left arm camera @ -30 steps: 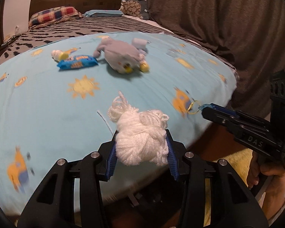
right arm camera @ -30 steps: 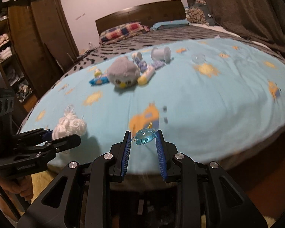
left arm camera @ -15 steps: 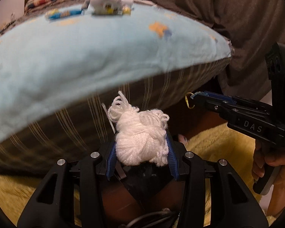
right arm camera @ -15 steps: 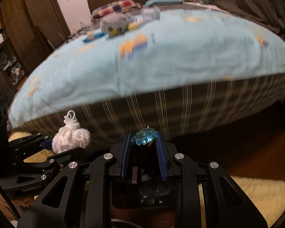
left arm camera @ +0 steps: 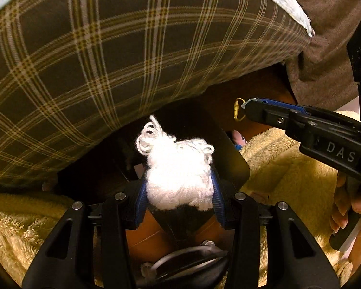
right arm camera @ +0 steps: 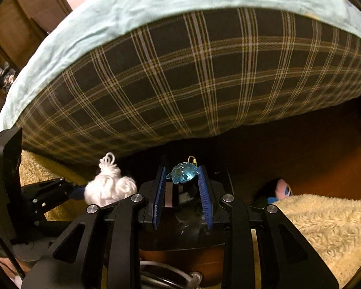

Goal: Collect trash
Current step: 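Lower both held items into the floor bin and open both tools, then raise both open tools back above the bed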

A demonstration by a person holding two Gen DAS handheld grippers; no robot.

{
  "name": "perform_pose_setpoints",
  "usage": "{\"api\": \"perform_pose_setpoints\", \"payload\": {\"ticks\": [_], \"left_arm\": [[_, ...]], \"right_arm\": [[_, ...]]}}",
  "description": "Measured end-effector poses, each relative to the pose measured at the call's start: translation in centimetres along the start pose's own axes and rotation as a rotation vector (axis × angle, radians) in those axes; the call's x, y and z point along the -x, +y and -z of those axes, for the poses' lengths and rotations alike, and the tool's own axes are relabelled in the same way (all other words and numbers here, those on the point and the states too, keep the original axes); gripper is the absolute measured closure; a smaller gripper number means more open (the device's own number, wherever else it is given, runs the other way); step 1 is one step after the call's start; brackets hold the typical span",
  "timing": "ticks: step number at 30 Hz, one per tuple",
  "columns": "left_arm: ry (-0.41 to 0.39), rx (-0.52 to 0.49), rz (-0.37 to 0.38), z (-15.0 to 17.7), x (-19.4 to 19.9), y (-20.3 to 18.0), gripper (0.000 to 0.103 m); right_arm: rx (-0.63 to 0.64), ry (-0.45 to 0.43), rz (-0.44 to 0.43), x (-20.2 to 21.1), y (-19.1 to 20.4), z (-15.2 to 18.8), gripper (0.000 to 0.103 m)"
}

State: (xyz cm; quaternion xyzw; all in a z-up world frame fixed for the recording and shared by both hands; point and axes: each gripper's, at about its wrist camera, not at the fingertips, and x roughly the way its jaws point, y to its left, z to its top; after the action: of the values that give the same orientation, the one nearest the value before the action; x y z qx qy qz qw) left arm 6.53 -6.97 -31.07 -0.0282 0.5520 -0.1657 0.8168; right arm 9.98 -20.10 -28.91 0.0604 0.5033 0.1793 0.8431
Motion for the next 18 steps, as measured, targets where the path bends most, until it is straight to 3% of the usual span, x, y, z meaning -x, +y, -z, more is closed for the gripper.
{"api": "perform_pose_setpoints", "payload": {"ticks": [4,5,7,11,16,18], "left_arm": [[0.017,0.01,0.012,-0.3,-0.5,0.2,0.055],[0.019,0.012,0.013,-0.1,-0.8,0.2,0.052],[0.021,0.016,0.01,-0.1,-0.8,0.4,0.048],[0.013,0.022,-0.007,-0.2,-0.2,0.8,0.038],[-0.042,0.02,-0.039,-0.9,2.5,0.9,0.022],[-0.087,0.006,-0.053,-1.3,4.3,0.8,0.016]], "right_arm": [[-0.008,0.018,-0.013,-0.7,-0.1,0.0,0.072],[-0.009,0.02,-0.013,-0.8,-0.2,-0.1,0.069],[-0.011,0.02,-0.016,-0.8,-0.4,-0.3,0.05],[-0.027,-0.003,-0.004,-0.3,-1.4,-1.1,0.047],[-0.043,-0.077,0.036,2.7,-2.2,-2.2,0.008],[-0.032,-0.119,0.053,4.3,-2.3,-2.8,0.006]]}}
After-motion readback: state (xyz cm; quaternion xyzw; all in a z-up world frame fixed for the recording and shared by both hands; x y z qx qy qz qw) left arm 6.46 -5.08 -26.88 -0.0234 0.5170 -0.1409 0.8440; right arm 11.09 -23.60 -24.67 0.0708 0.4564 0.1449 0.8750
